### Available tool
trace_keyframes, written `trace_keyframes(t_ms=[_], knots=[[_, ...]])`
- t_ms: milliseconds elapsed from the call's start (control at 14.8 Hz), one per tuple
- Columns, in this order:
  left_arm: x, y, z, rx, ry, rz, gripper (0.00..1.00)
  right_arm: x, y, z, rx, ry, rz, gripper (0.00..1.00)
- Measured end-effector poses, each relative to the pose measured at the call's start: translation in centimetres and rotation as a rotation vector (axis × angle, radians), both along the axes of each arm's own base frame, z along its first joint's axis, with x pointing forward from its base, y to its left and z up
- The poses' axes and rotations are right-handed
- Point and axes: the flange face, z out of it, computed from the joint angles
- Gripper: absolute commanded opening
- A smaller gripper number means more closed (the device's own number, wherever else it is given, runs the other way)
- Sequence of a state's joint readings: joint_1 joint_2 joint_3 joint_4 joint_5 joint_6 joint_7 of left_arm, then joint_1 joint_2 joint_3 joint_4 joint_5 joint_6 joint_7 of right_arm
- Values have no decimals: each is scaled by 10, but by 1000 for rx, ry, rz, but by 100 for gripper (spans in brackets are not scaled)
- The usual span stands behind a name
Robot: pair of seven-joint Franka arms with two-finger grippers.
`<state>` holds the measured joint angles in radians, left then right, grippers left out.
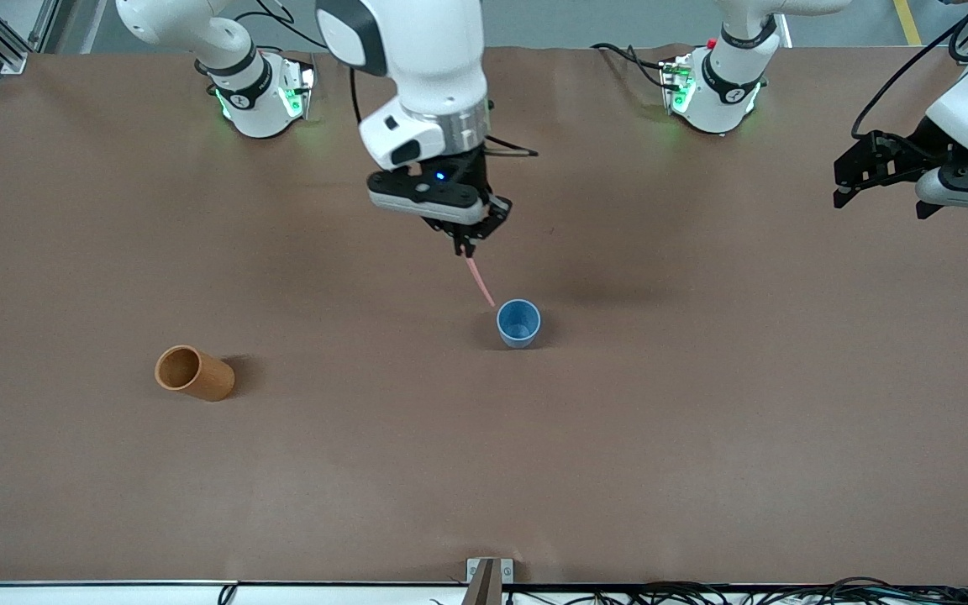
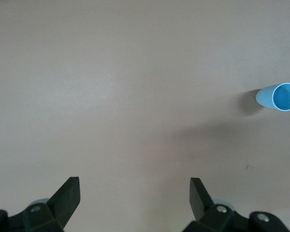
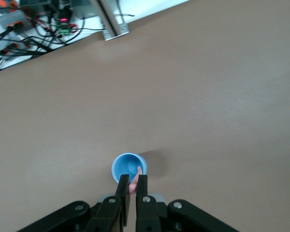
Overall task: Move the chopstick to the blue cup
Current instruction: 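Move the held pink chopstick above the blue cup with the right gripper, then lower the pink chopstick into the blue cup with the right gripper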
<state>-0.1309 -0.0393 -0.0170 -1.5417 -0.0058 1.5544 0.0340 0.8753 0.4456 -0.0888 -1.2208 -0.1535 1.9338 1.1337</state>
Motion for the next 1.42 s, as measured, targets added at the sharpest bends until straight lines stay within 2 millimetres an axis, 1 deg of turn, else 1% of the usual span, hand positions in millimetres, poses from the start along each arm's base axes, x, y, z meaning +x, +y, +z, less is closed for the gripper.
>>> trace_keyframes(t_ms=[203, 339, 677, 880, 948, 1016, 1083, 1151, 1286, 1354, 1422], knots=[[0, -1, 0, -10, 2, 1, 100, -6, 28, -28, 4, -9, 39, 0], [0, 1, 0, -10, 2, 3, 100, -10, 42, -43, -9, -18, 62, 0], [0, 2, 0, -10, 2, 5, 100, -19, 57, -68, -80, -48, 103, 1], [0, 2, 0, -10, 2, 5, 100, -27, 64, -82, -109, -52, 125, 4], [0, 2, 0, -10, 2, 5, 100, -29, 67, -89, -113, -59, 137, 10], [0, 2, 0, -10, 2, 5, 100, -30, 71, -97, -112, -70, 150, 19], [0, 2, 0, -10, 2, 5, 100, -30, 72, -104, -108, -78, 161, 32], [0, 1, 0, -10, 2, 5, 100, -28, 73, -109, -108, -85, 173, 47], [0, 0, 0, -10, 2, 3, 100, -23, 70, -111, -120, -92, 195, 91], [0, -1, -1, -10, 2, 2, 100, -21, 68, -111, -123, -95, 199, 98], [0, -1, -1, -10, 3, 1, 100, -18, 66, -110, -124, -97, 200, 100]])
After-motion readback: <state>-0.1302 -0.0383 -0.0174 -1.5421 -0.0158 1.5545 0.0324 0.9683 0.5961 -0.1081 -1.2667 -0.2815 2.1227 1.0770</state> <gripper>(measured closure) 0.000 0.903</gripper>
